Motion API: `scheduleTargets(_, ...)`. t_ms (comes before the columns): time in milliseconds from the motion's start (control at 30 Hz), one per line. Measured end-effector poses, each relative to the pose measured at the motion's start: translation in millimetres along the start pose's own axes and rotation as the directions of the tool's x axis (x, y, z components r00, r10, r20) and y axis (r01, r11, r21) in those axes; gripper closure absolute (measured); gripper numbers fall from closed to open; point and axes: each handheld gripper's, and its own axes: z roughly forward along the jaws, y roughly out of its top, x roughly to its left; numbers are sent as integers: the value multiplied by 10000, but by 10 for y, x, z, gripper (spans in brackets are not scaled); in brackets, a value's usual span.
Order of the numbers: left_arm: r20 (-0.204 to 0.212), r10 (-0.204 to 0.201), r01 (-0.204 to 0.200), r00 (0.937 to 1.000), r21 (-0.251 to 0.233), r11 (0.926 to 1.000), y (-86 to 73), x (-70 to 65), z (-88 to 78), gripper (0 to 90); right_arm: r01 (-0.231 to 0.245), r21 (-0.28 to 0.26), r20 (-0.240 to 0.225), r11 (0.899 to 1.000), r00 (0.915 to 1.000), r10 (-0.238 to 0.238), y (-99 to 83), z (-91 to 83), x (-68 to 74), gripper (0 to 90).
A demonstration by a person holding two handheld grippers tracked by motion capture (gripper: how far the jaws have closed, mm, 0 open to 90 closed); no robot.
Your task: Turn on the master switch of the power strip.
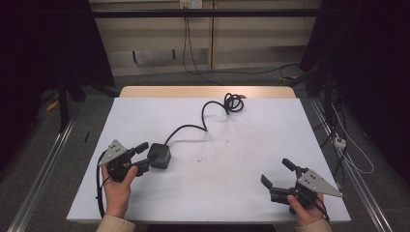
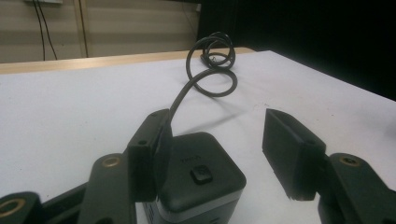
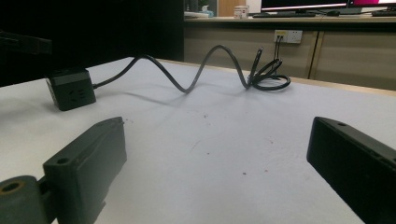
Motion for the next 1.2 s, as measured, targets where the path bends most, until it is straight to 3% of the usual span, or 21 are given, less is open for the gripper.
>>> scheduleTargets(600, 54, -31, 30, 10000, 254, 9997, 38, 0, 80, 543, -19, 20, -10, 10000, 10000, 19, 1, 3, 1, 46)
scheduleTargets(933, -153, -101, 108, 9998, 471, 9988, 37, 23, 102, 586, 8, -6, 14, 10000, 10000, -8, 2, 0, -1, 47)
scheduleTargets(1200, -232, -185, 200, 9996, 649, 9977, 30, 49, 108, 675, 16, -16, 27, 10000, 10000, -16, 4, -3, -6, 47)
